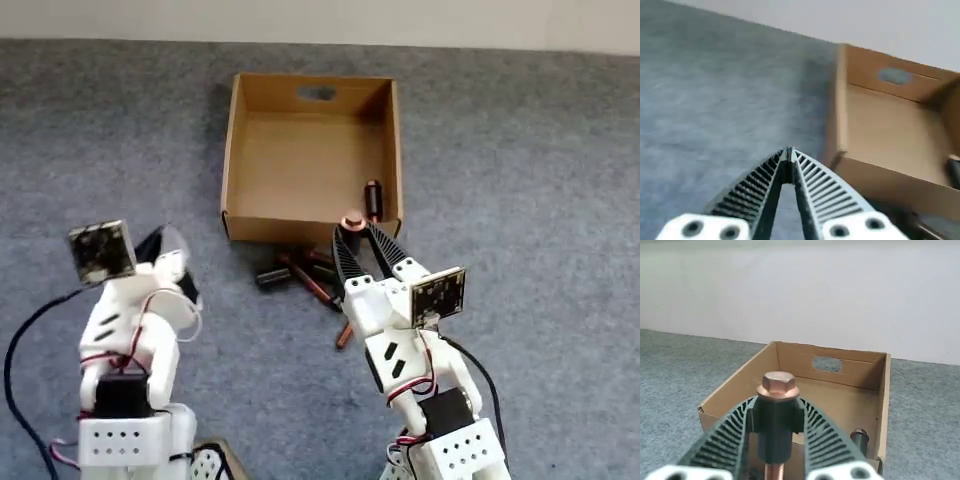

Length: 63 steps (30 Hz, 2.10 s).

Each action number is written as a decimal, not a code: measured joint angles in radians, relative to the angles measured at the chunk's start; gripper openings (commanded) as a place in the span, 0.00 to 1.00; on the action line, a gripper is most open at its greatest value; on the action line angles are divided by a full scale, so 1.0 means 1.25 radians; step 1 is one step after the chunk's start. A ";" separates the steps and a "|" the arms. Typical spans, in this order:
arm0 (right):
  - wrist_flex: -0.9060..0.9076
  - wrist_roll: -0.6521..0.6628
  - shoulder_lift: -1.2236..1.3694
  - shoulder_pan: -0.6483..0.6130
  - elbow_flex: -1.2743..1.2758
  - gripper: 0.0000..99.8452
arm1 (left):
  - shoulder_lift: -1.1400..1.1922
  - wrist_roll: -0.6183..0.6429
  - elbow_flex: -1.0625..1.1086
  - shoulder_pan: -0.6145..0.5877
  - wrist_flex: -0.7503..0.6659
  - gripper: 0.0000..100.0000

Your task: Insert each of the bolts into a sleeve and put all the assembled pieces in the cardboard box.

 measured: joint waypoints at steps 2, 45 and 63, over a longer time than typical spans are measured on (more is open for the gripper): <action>0.000 0.000 0.000 0.000 0.000 0.01 | -0.054 -0.021 0.066 -0.061 -0.033 0.01; 0.511 0.000 0.335 -0.001 -0.679 0.01 | -0.147 -0.312 0.152 0.097 0.168 0.01; 0.511 0.000 1.364 0.025 -1.403 0.01 | -0.147 -0.313 0.153 0.091 0.168 0.01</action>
